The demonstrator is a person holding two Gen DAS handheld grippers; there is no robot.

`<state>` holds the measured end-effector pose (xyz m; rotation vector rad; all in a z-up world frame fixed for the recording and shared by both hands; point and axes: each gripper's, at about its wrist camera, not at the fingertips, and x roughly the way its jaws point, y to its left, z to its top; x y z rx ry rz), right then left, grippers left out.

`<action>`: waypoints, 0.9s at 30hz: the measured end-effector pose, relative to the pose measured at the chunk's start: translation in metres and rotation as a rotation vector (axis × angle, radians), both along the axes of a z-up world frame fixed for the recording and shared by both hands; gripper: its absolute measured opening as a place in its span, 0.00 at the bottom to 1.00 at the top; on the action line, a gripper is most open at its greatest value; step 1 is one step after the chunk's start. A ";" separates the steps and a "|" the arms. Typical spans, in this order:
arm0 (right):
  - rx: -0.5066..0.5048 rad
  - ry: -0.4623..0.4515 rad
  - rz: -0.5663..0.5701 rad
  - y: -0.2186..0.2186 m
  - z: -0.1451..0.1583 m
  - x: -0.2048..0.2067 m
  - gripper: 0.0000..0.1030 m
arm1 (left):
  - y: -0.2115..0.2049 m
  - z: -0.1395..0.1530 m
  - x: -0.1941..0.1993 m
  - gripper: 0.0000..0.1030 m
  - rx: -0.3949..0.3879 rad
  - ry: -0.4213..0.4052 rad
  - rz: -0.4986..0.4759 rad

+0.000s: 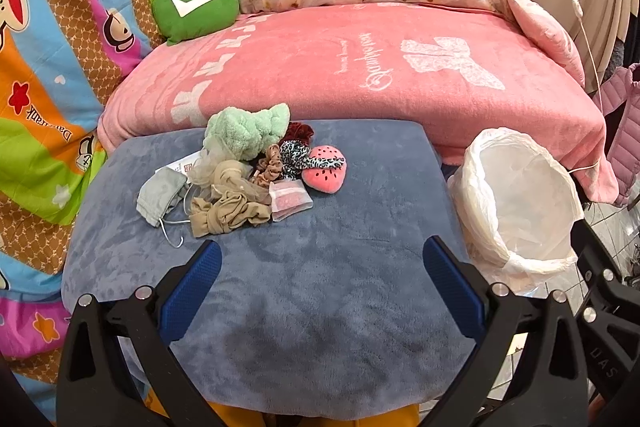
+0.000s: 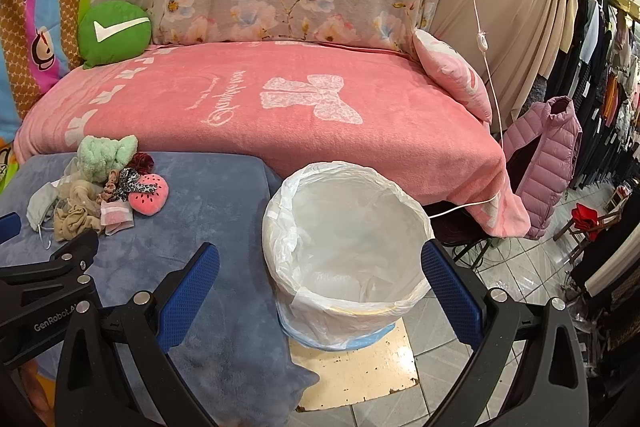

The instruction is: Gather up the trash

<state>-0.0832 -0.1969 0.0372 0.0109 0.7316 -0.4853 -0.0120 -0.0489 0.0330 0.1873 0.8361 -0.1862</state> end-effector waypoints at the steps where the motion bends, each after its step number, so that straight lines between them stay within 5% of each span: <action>1: 0.000 0.000 -0.002 0.000 0.001 0.000 0.94 | 0.000 0.000 0.001 0.93 0.001 -0.004 0.000; 27: 0.036 -0.025 0.068 0.061 -0.022 0.074 0.94 | 0.087 -0.032 0.070 0.93 -0.038 -0.043 0.091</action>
